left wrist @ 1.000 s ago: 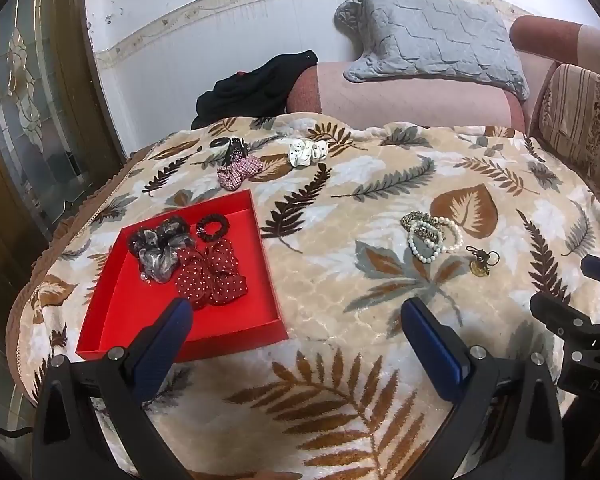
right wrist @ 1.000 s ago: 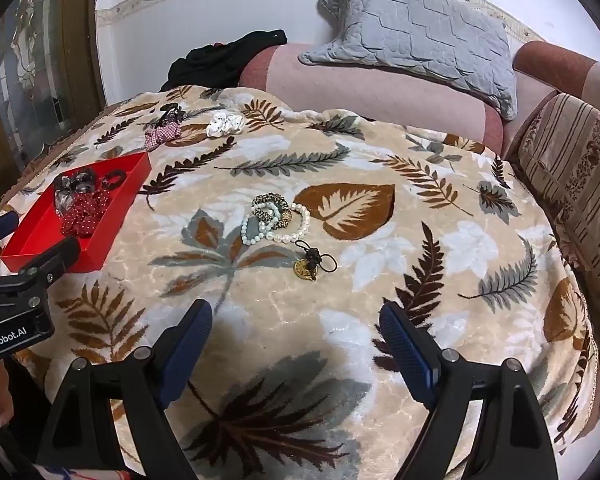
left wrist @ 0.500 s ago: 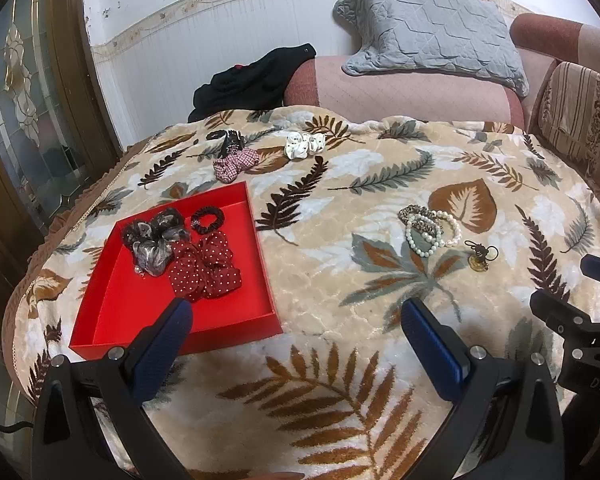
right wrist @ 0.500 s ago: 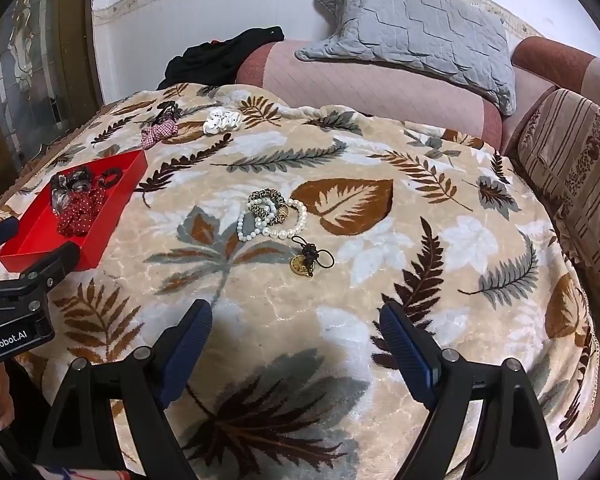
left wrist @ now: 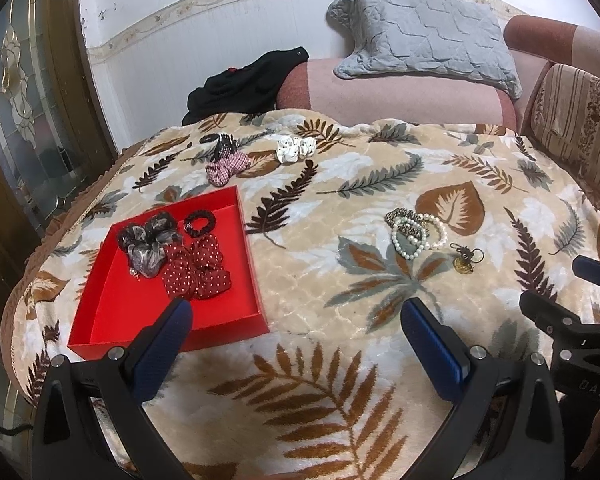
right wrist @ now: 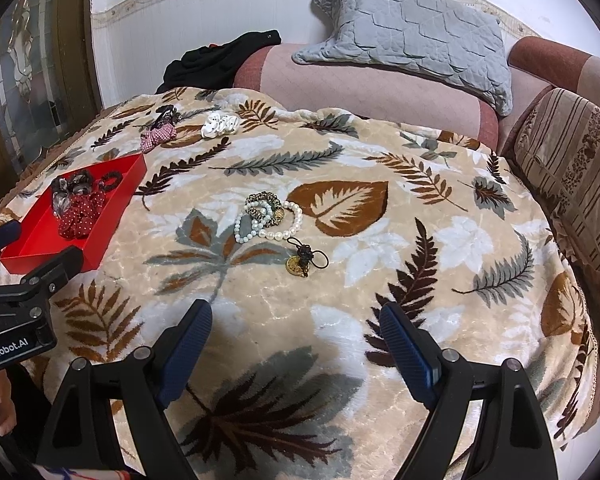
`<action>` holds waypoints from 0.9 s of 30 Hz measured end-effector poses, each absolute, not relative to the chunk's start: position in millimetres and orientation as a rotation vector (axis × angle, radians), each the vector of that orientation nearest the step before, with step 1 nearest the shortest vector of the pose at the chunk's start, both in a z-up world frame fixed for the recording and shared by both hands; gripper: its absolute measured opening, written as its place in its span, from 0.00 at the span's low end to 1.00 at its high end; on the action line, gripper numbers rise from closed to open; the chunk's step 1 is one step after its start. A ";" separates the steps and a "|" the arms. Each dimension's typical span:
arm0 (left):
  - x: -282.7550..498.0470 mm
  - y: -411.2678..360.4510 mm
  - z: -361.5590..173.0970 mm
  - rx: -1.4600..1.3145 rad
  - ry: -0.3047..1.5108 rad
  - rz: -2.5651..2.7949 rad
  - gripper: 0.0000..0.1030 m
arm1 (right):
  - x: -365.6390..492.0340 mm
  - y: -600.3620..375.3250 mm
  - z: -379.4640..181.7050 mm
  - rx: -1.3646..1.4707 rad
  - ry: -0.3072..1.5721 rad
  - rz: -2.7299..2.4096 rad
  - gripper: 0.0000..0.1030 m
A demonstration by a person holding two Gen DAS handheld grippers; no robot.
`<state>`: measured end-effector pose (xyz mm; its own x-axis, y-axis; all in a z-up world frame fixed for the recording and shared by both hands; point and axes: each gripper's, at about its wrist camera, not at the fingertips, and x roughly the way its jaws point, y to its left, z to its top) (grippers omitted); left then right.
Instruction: Organize jewelry
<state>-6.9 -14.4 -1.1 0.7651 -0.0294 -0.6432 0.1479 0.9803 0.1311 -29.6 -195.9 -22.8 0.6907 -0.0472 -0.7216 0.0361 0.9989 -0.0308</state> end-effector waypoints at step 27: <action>-74.7 -88.0 100.7 0.227 0.543 -0.185 1.00 | -84.9 -248.7 23.0 0.100 0.676 -0.088 0.87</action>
